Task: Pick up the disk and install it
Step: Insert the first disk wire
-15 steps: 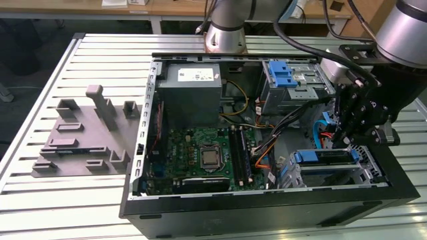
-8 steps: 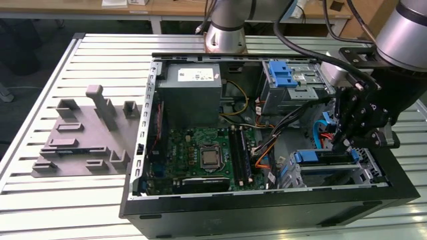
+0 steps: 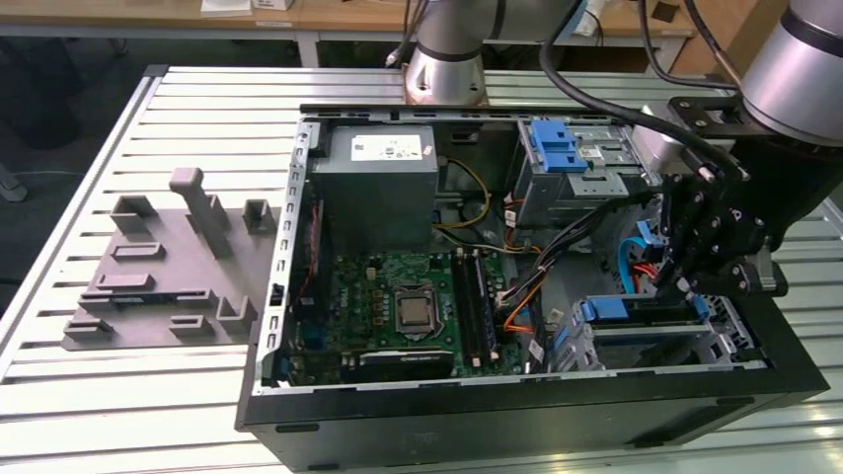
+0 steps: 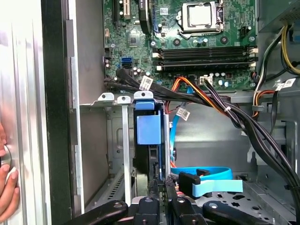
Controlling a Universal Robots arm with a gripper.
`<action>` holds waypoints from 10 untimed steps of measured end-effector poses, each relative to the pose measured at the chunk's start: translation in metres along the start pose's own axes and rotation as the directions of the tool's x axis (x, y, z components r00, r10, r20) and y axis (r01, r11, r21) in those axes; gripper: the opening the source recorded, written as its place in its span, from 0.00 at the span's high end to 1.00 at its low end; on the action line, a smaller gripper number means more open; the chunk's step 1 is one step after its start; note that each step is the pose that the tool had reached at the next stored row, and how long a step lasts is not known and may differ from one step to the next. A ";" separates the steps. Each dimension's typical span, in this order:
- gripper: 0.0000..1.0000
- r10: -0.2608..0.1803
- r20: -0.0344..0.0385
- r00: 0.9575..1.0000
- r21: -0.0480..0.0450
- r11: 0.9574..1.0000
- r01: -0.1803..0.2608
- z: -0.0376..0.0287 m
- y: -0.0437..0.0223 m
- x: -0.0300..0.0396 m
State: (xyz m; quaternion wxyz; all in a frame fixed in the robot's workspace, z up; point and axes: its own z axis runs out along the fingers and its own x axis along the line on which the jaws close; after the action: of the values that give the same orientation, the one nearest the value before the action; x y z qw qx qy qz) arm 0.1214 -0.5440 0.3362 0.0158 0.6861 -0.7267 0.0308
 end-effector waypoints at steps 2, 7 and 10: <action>0.83 0.004 0.000 1.000 0.000 1.000 -0.004 0.0002 -0.0001 0.0000; 0.83 0.005 0.000 1.000 -0.001 1.000 -0.005 0.0011 -0.0003 -0.0001; 0.83 0.005 0.000 1.000 -0.001 1.000 -0.005 0.0019 -0.0013 0.0002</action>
State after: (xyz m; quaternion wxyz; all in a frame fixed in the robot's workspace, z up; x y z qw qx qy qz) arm 0.1228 -0.5444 0.3343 0.0161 0.6844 -0.7283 0.0304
